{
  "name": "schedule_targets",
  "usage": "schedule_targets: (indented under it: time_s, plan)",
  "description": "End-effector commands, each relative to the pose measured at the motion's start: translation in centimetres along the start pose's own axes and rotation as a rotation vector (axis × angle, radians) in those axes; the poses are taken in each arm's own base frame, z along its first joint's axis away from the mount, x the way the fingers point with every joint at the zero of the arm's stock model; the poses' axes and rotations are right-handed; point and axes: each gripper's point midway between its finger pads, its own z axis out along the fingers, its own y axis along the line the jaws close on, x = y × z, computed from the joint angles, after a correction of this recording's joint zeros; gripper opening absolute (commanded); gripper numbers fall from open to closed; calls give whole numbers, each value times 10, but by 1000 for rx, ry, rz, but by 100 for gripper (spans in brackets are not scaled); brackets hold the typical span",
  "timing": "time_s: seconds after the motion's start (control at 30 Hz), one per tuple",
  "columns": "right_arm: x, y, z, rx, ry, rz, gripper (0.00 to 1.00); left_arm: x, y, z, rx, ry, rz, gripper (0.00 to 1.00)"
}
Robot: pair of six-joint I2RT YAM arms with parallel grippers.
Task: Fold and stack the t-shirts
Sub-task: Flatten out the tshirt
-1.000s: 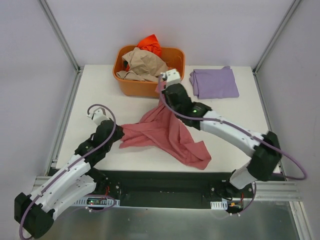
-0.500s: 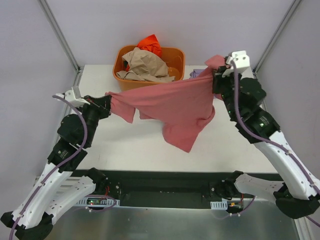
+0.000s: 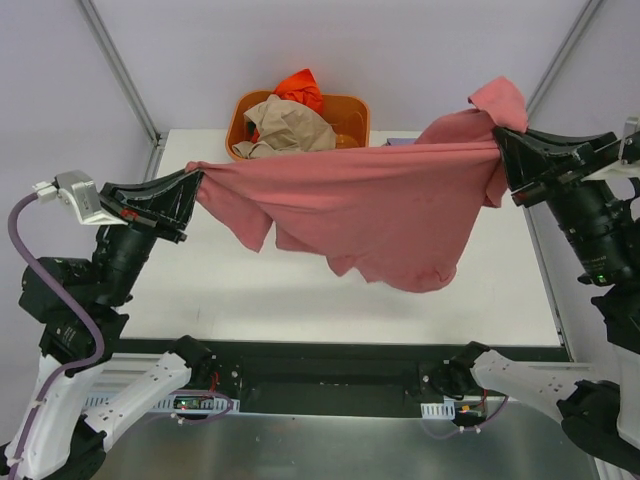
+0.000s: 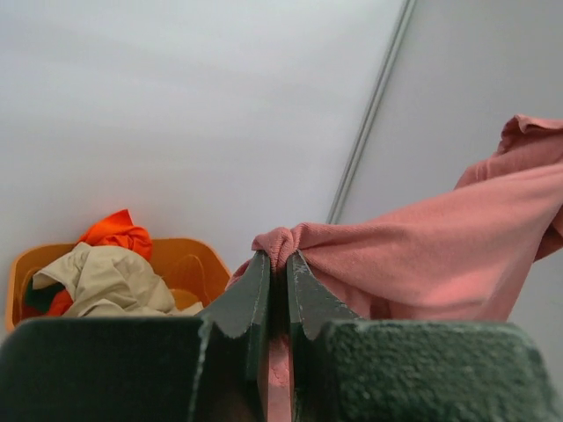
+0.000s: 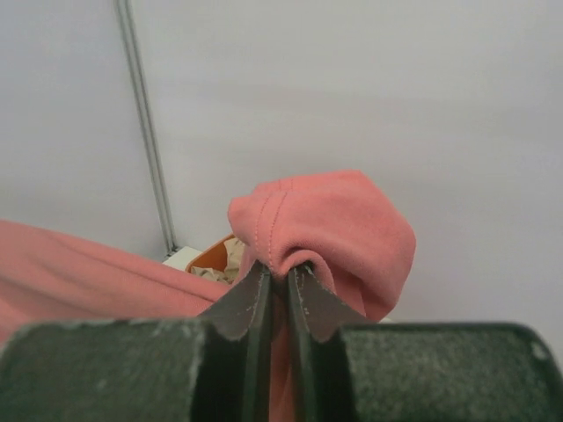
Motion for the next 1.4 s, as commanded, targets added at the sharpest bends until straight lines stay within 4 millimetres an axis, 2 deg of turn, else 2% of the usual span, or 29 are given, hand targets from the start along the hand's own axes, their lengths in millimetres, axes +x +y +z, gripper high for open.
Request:
schedule_targets:
  time_s: [0.0, 0.07, 0.13, 0.17, 0.2, 0.23, 0.27, 0.3, 0.33, 0.37, 0.4, 0.43, 0.47, 0.53, 0.57, 0.63, 0.73, 0.8, 0.9, 0.97, 1.03, 1.1, 1.17, 1.37]
  plan:
    - [12, -43, 6, 239, 49, -68, 1, 24, 14, 6, -23, 48, 109, 0]
    - [43, -60, 20, 348, 140, -143, 1, 64, 34, 13, -81, 146, 148, 4]
    - [81, -76, 36, 449, 248, -208, 1, 110, 68, 15, -224, 266, 163, 5]
    - [109, -87, 45, 494, 314, -222, 1, 134, 86, 15, -300, 329, 176, 8]
    - [135, -97, 53, 518, 367, -215, 1, 170, 111, 12, -407, 426, 191, 16]
    - [169, -106, 63, 526, 433, -197, 1, 191, 132, 5, -519, 480, 198, 22]
    - [206, -116, 70, 523, 504, -164, 1, 219, 150, -3, -597, 563, 220, 31]
    - [238, -123, 76, 508, 563, -131, 1, 243, 164, -11, -661, 647, 237, 53]
    - [274, -130, 82, 494, 625, -100, 4, 258, 176, -18, -724, 702, 238, 74]
    - [301, -138, 86, 496, 665, -73, 17, 274, 186, -24, -774, 760, 230, 95]
    - [330, -142, 90, 493, 716, -55, 30, 288, 194, -29, -808, 815, 215, 99]
    - [357, -149, 90, 515, 775, -47, 42, 298, 196, -33, -826, 850, 190, 99]
    - [371, -154, 88, 542, 812, -49, 59, 308, 197, -36, -834, 886, 164, 99]
    - [389, -161, 81, 586, 874, -57, 88, 325, 190, -39, -802, 939, 101, 99]
    - [390, -164, 77, 614, 880, -61, 96, 332, 184, -41, -778, 961, 68, 99]
    - [391, -171, 62, 689, 889, -68, 96, 345, 175, -50, -749, 1001, 6, 99]
    - [396, -170, 29, 774, 907, -35, 96, 362, 174, -75, -756, 1062, -25, 99]
    - [399, -167, 7, 820, 916, -1, 96, 374, 169, -89, -766, 1090, -81, 99]
    - [410, -157, -30, 870, 922, 62, 96, 398, 146, -105, -711, 1174, -234, 99]
    - [419, -150, -51, 879, 930, 96, 96, 415, 136, -118, -683, 1233, -302, 96]
    - [430, -143, -70, 882, 944, 129, 96, 428, 134, -129, -701, 1272, -325, 93]
    - [435, -135, -79, 861, 945, 159, 96, 437, 133, -136, -724, 1300, -346, 88]
    - [439, -127, -86, 830, 955, 188, 96, 447, 129, -137, -713, 1314, -376, 79]
    - [442, -125, -106, 856, 955, 189, 96, 467, 122, -138, -732, 1350, -381, 63]
